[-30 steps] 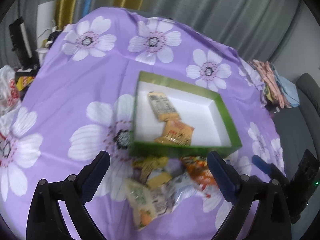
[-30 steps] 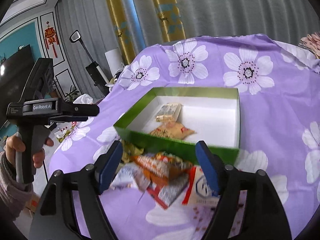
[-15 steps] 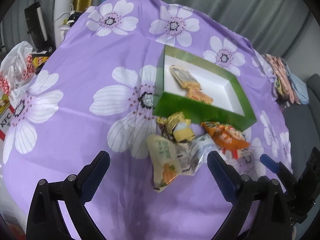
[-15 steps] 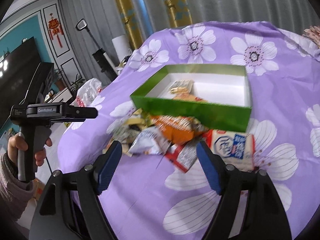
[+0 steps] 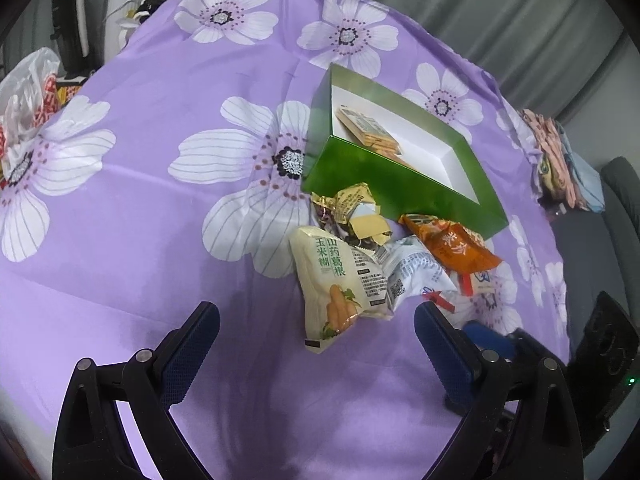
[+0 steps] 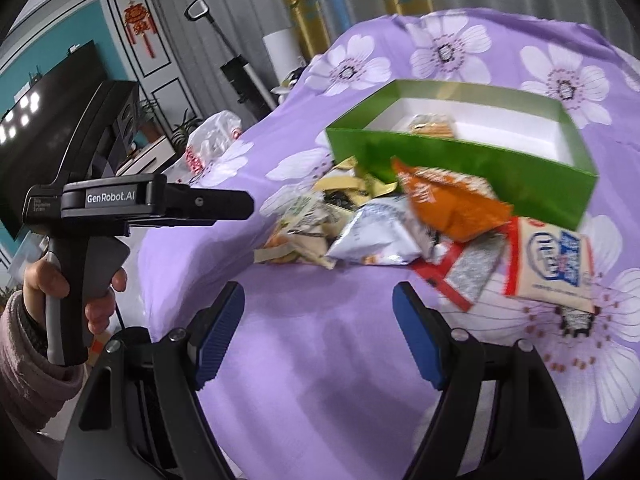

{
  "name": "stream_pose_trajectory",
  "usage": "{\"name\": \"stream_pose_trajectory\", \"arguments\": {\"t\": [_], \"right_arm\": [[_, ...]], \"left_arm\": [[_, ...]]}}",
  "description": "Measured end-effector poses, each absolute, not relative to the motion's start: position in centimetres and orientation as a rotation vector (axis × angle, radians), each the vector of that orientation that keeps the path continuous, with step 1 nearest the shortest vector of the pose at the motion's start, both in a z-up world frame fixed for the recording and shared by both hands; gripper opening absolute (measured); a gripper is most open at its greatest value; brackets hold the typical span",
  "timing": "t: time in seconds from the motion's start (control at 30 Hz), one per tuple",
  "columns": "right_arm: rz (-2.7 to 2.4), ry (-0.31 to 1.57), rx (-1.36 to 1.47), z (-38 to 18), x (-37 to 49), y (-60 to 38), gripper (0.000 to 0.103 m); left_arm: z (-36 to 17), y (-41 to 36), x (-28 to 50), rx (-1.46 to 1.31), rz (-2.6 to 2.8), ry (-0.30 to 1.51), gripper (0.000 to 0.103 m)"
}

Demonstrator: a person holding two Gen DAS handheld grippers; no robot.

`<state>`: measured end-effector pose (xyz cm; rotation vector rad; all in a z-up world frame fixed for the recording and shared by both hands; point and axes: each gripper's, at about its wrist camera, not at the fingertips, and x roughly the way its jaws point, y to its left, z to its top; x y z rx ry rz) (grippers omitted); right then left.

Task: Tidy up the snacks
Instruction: 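Move the right gripper to the corn-stick snack bag, then grasp the corn-stick snack bag with the right gripper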

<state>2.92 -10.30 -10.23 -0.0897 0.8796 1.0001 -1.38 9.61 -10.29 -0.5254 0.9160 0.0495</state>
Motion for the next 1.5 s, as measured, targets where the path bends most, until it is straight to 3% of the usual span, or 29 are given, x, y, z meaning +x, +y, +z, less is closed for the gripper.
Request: {"name": "stream_pose_trajectory", "arguments": {"t": [0.3, 0.83, 0.9, 0.93, 1.2, 1.27, 1.5], "right_arm": [[1.046, 0.944, -0.101, -12.5, 3.6, -7.5, 0.061], [1.108, 0.977, -0.095, -13.4, 3.9, -3.3, 0.06], [1.091, 0.981, -0.098, -13.6, 4.3, -2.9, 0.059], [1.087, 0.98, -0.101, -13.7, 4.5, -2.7, 0.059], [1.111, 0.985, -0.163, -13.7, 5.1, -1.6, 0.037], [1.111, 1.01, -0.174, -14.3, 5.3, -1.2, 0.027], [1.116, 1.003, -0.163, -14.1, 5.0, -1.0, 0.017]], "left_arm": [[-11.5, 9.3, -0.8, -0.533, -0.008, 0.913, 0.098], [-12.8, 11.7, 0.4, -0.587, -0.035, 0.915, 0.097], [-13.0, 11.8, 0.6, -0.59, -0.038, 0.919, 0.094], [-13.1, 11.8, 0.7, -0.593, -0.043, 0.922, 0.087], [-13.6, 11.8, 1.4, -0.629, -0.085, 0.931, 0.054], [-13.7, 11.7, 1.5, -0.621, -0.086, 0.94, 0.052], [-13.3, 12.1, 1.0, -0.628, -0.059, 0.919, 0.041]]}}
